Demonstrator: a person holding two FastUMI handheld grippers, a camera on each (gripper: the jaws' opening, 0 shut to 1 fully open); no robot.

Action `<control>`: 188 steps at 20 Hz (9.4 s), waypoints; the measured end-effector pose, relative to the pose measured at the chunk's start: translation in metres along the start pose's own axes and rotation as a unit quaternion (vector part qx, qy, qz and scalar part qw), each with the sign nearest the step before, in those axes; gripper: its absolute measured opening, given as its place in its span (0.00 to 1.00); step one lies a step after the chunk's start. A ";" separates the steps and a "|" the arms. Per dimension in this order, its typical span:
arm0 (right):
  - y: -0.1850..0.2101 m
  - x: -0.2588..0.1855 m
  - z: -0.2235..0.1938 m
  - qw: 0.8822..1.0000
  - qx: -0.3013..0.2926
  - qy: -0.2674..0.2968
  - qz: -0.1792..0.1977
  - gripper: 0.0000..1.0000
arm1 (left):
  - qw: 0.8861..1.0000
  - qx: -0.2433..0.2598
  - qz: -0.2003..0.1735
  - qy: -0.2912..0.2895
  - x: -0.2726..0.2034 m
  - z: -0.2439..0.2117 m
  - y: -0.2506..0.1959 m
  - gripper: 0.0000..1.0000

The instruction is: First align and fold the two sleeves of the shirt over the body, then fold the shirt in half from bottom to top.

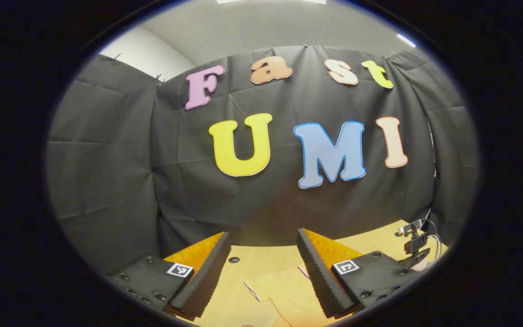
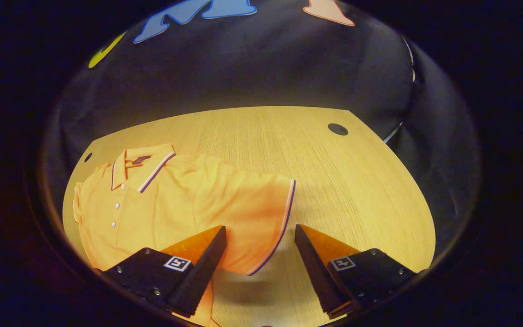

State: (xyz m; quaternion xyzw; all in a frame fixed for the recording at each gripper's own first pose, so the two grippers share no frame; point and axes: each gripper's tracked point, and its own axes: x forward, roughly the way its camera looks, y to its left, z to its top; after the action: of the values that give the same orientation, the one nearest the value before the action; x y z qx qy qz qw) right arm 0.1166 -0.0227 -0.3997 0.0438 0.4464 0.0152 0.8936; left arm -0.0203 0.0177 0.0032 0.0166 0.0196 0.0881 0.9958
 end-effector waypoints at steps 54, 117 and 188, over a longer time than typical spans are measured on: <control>0.217 -0.096 0.045 0.964 -0.194 -0.069 0.171 0.33 | 0.997 -0.032 0.024 0.064 0.036 -0.095 0.061 0.99; 0.043 -0.297 0.032 0.981 0.022 -0.190 0.018 0.33 | 0.949 0.084 -0.189 0.239 0.195 -0.352 -0.162 0.10; 0.043 -0.198 -0.266 0.941 -0.102 0.320 0.044 0.78 | 0.742 0.068 -0.159 0.648 -0.185 -0.485 -0.027 0.71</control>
State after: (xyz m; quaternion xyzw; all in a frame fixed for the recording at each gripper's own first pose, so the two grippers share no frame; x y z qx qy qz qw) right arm -0.2141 0.0245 -0.3970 -0.0347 0.7028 0.1135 0.7014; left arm -0.2176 -0.0273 -0.4757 0.0195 0.6679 -0.0833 0.7393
